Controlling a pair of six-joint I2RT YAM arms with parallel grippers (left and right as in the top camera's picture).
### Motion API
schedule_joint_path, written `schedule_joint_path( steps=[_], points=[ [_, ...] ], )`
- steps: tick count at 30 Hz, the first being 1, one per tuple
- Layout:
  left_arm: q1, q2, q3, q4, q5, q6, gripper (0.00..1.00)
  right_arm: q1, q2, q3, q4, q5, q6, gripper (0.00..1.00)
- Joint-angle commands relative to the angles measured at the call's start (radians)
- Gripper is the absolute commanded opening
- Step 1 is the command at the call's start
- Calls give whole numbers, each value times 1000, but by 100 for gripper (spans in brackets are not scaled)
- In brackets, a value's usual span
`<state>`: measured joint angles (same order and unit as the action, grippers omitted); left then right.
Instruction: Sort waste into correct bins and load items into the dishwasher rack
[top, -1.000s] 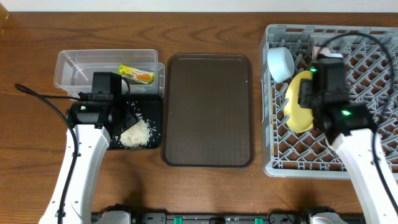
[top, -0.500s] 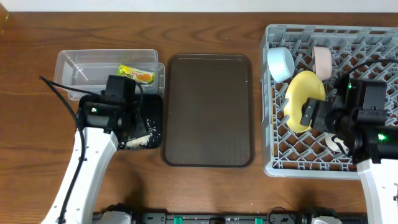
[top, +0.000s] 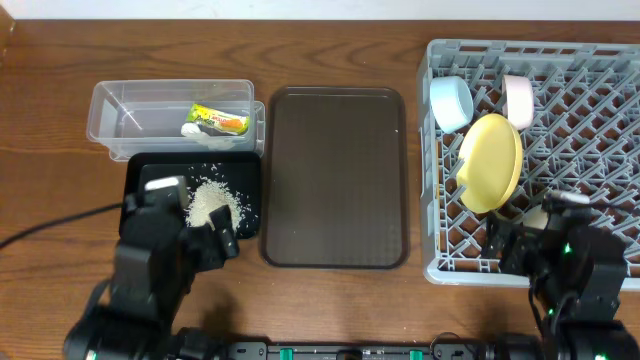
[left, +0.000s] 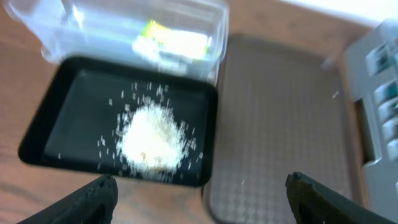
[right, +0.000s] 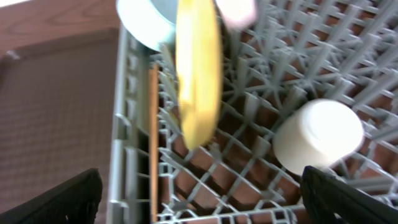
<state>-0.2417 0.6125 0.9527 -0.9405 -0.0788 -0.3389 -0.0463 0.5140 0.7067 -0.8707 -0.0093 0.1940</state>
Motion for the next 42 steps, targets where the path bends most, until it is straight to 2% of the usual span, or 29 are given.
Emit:
schedule_joint_path(
  steps=[1, 11, 27, 31, 35, 42],
  points=[
    [-4, -61, -16, 1, -23, 9, 90, -5, -34, -42, -7, 54, -8, 99],
    [-4, -103, -16, 0, -23, 9, 90, -5, -31, -51, -123, 54, -8, 99],
    [-4, -103, -16, 0, -23, 9, 91, -4, -35, -51, -158, 55, -8, 99],
    [-4, -103, -16, 0, -22, 9, 91, 21, -68, -55, -42, 58, -73, 99],
    [-4, -103, -16, 0, -22, 9, 91, 38, -178, -80, 124, 57, -137, 99],
    [-4, -103, -16, 0, -22, 9, 91, 55, -372, -275, 443, 57, -151, 99]
  ],
)
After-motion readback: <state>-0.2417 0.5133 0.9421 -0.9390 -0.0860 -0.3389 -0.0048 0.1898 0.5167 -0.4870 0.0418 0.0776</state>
